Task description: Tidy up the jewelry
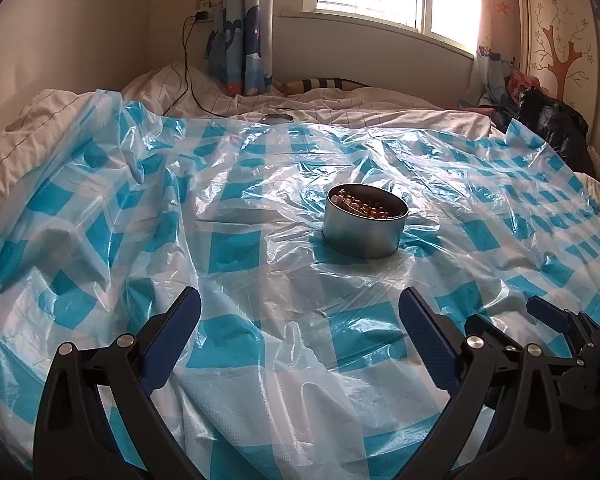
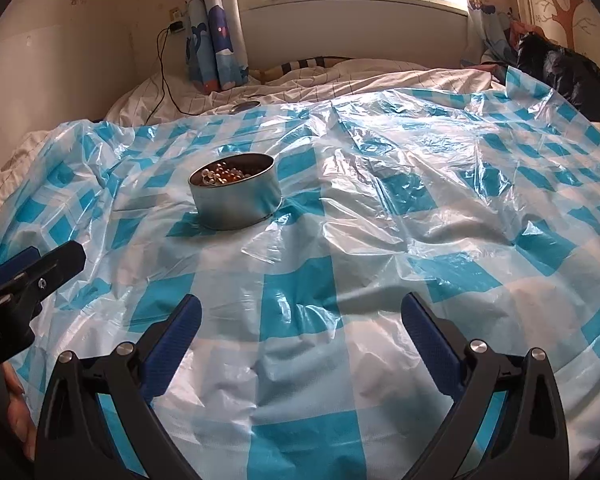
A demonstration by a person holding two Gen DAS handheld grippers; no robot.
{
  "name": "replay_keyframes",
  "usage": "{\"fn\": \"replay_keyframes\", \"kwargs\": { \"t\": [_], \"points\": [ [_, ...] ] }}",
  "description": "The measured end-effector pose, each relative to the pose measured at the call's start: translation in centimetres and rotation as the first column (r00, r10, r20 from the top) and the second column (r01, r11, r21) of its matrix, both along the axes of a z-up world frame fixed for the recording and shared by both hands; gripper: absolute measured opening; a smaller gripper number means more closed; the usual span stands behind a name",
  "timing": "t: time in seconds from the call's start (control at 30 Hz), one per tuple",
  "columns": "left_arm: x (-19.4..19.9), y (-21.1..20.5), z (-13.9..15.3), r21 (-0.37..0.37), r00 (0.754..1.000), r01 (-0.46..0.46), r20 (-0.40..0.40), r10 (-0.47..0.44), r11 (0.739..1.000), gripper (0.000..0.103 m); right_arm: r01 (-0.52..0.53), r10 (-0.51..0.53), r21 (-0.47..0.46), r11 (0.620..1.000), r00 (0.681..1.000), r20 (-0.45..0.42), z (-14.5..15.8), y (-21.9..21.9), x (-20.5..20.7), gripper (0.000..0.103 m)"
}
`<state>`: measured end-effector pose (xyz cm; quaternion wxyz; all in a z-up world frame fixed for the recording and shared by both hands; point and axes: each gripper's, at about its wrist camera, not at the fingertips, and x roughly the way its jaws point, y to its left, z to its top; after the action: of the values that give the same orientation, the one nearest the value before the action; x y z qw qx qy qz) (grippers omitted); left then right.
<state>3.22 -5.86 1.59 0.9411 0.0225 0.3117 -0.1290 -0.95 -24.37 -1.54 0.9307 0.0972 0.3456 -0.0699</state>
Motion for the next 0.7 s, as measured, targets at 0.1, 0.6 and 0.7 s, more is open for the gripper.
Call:
{"fn": "replay_keyframes", "kwargs": {
  "t": [0.1,0.6,0.7],
  "points": [
    [0.02,-0.02,-0.04,0.000,1.000,-0.001,-0.003,0.001,1.000,0.095,-0.006,0.006,-0.013,1.000,1.000,-0.007,-0.15,0.30,0.17,0.096],
    [0.54,-0.06,-0.46,0.064,1.000,-0.026,-0.006,0.027,0.998,0.095,-0.008,0.007,-0.022,1.000,0.999,-0.038,-0.67,0.61,0.40,0.096],
    [0.43,-0.58,-0.60,0.118,1.000,-0.020,0.009,0.019,0.993,0.095,-0.008,0.007,-0.024,1.000,0.999,-0.042,-0.73,0.70,0.39,0.096]
  ]
}}
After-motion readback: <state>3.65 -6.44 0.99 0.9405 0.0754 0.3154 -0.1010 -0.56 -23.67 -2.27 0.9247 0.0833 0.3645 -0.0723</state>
